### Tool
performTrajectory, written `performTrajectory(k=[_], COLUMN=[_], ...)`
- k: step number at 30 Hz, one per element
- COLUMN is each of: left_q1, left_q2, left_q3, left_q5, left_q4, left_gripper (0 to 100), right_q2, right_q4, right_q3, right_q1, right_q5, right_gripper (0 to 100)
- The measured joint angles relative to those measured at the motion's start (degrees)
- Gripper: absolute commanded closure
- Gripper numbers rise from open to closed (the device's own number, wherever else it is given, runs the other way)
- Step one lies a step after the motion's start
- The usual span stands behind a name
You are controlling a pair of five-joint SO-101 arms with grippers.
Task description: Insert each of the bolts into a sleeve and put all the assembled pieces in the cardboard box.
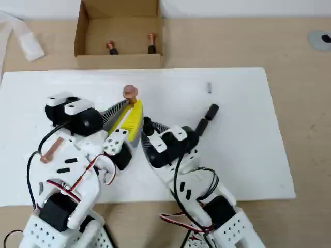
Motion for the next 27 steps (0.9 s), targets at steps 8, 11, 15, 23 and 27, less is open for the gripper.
performTrajectory(k=[8, 11, 15, 23, 27], left_q1=[0.0, 0.0, 0.44, 1.93, 1.93], left_q2=[0.0, -0.09, 0.0, 0.0, 0.0], left_q3=[1.14, 1.41, 1.85, 4.48, 5.27], left_q5=[0.0, 0.0, 0.0, -0.79, -2.37], left_q4=[0.0, 0.0, 0.0, -4.84, -6.07], left_gripper=[99, 99, 99, 99, 99], right_q2=[0.0, 0.0, 0.0, 0.0, 0.0], right_q4=[0.0, 0.0, 0.0, 0.0, 0.0], right_q3=[0.0, 0.0, 0.0, 0.0, 0.0], right_q1=[0.0, 0.0, 0.0, 0.0, 0.0], right_q5=[-1.32, -1.32, -1.32, -1.32, -1.32], right_gripper=[98.9, 98.9, 98.9, 98.9, 98.9])
